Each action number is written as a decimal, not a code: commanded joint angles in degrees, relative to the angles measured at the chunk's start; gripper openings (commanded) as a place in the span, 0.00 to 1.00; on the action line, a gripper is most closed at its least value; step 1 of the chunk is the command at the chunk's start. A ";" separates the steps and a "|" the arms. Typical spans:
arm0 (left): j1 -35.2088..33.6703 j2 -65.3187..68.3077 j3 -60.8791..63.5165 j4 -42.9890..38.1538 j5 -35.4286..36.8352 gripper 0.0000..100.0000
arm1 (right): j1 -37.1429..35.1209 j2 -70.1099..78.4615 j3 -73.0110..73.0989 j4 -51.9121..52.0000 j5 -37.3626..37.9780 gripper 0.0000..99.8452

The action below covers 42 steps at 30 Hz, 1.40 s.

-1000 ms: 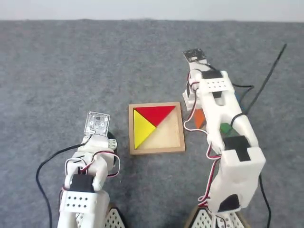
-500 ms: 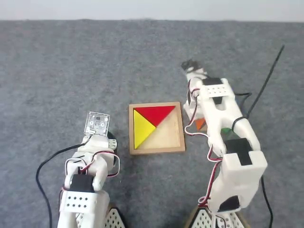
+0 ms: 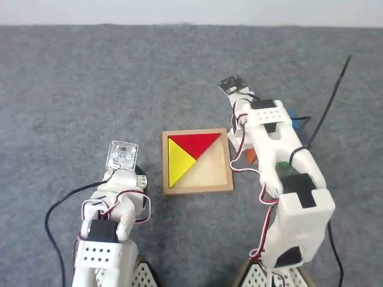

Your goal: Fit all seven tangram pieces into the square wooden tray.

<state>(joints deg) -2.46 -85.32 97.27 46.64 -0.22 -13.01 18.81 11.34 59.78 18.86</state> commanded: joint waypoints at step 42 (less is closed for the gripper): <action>-0.26 -0.70 -0.48 0.09 0.26 0.01 | -12.35 -4.35 -4.22 4.44 -27.96 0.03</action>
<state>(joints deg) -2.46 -85.32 97.27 46.64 -0.22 -25.93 13.54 12.40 64.35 -8.31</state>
